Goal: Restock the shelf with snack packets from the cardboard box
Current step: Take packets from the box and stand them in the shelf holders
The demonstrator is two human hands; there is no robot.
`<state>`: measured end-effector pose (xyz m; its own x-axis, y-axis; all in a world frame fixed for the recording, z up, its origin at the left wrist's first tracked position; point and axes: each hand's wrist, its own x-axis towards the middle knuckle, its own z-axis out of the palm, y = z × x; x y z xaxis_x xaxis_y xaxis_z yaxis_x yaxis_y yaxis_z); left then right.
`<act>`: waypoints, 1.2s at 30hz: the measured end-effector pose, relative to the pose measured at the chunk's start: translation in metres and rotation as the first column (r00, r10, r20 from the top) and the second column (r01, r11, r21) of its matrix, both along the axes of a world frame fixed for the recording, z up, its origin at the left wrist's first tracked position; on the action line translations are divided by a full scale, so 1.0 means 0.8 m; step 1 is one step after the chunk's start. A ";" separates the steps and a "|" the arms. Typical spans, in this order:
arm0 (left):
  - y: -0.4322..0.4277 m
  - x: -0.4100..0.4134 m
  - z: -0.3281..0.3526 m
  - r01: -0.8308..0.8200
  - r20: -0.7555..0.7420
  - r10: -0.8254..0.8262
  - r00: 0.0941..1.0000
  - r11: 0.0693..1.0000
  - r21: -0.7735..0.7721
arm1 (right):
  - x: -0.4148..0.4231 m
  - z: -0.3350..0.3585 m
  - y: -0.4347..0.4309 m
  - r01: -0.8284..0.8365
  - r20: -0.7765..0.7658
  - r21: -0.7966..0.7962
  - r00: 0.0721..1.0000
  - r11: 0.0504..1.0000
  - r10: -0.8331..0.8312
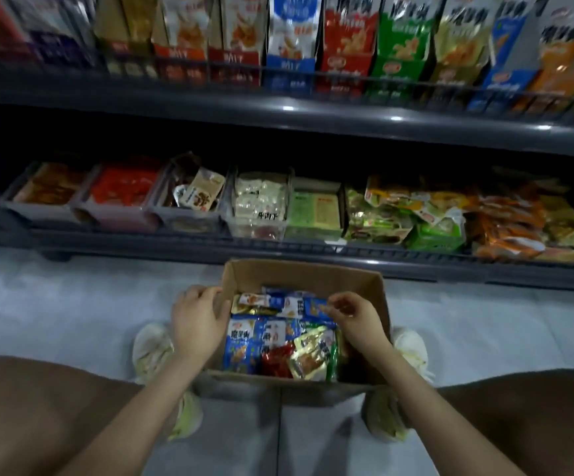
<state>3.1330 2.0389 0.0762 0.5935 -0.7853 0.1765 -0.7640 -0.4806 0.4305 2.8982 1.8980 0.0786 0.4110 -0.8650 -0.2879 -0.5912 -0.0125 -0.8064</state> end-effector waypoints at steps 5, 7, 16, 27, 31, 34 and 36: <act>0.012 -0.005 -0.054 0.010 -0.039 -0.007 0.999 0.998 0.068 | 0.011 -0.076 0.011 0.010 -0.038 0.150 0.999 0.989 -0.004; 0.004 -0.009 -0.074 0.063 -0.044 -0.060 0.997 0.996 0.057 | 0.016 -0.105 0.009 0.029 -0.066 0.172 0.998 0.985 -0.018; -0.087 -0.025 -0.175 0.175 -0.173 -0.137 0.975 0.958 0.229 | 0.006 -0.194 -0.014 0.173 -0.239 0.207 0.963 0.963 -0.122; -0.137 -0.003 -0.280 0.406 -0.034 -0.446 0.894 0.777 0.482 | 0.008 -0.253 -0.045 0.198 -0.374 0.043 0.912 0.979 -0.168; -0.124 -0.004 -0.280 0.402 0.044 -0.468 0.883 0.801 0.444 | 0.028 -0.274 -0.080 0.007 -0.452 0.006 0.892 1.000 -0.004; -0.110 -0.008 -0.273 0.389 0.014 -0.424 0.906 0.845 0.368 | 0.037 -0.286 -0.094 -0.025 -0.472 0.081 0.880 0.996 0.061; -0.103 -0.011 -0.268 0.382 0.014 -0.415 0.910 0.850 0.362 | 0.038 -0.286 -0.082 -0.104 -0.490 0.038 0.865 0.994 0.109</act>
